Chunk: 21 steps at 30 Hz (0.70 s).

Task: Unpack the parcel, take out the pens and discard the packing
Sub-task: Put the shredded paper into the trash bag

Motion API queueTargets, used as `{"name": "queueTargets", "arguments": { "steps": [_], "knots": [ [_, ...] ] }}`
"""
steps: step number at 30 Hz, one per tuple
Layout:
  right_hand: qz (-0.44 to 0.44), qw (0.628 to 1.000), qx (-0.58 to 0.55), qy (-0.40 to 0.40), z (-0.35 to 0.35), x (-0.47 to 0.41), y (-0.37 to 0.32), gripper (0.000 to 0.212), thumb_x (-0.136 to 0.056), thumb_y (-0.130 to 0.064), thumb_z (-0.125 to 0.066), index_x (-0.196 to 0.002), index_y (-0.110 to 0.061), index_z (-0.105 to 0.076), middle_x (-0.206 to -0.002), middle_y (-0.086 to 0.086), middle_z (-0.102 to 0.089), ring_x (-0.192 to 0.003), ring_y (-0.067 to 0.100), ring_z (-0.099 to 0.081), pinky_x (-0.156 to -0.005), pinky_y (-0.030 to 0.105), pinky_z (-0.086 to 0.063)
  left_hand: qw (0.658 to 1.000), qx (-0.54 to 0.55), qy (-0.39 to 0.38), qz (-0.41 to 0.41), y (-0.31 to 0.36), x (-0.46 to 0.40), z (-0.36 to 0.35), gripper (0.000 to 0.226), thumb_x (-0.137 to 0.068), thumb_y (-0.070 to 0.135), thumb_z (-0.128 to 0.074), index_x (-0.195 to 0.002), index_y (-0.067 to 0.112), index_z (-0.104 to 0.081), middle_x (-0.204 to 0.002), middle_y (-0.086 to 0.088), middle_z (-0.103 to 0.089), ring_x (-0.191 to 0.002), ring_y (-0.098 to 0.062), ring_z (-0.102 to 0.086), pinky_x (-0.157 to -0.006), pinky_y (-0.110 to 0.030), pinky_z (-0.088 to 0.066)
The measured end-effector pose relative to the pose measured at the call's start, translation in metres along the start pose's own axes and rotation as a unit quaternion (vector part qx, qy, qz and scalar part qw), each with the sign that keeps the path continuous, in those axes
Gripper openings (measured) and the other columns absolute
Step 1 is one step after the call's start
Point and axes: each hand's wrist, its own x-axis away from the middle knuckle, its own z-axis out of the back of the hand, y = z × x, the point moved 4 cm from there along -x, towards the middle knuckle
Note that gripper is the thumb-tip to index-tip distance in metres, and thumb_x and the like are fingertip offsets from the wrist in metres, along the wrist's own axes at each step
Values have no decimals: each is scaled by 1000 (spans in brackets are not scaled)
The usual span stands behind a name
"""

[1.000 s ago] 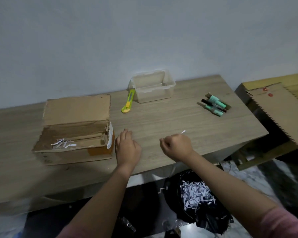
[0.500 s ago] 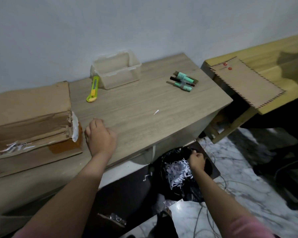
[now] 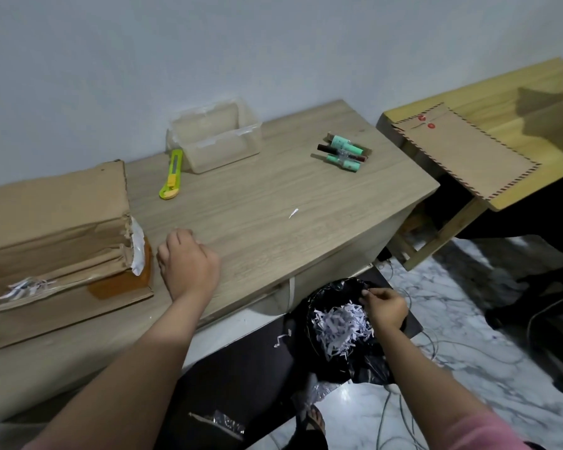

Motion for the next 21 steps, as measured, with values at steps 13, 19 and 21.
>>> {"name": "queueTargets", "arguments": {
  "steps": [13,19,21],
  "knots": [
    [356,934,16,-23,4,102,-107,10,-84,-8,-63,-83,-7,-52,-92,8,-48,-77,18,-48,-75,26,-40,993,60,-51,-83,17,26,23,31,-86,14,-44,-114,10,-54,-113,-10,-57,-109,-27,-52,-94,-44,-45],
    [485,855,-60,-175,-55,198,-191,8,-84,-3,-61,-90,-7,-59,-88,6,-56,-77,16,-55,-68,11,-43,980,149,62,-118,21,40,98,34,-83,14,-44,-112,1,-58,-119,-14,-55,-118,-26,-50,-104,-28,-34],
    [469,848,-85,-233,-84,230,-212,11,-84,-4,-61,-91,-12,-58,-88,5,-60,-77,18,-59,-66,19,-50,975,148,132,-101,3,32,134,36,-81,19,-44,-109,2,-60,-118,-17,-55,-113,-29,-52,-99,-35,-41]
  ]
}}
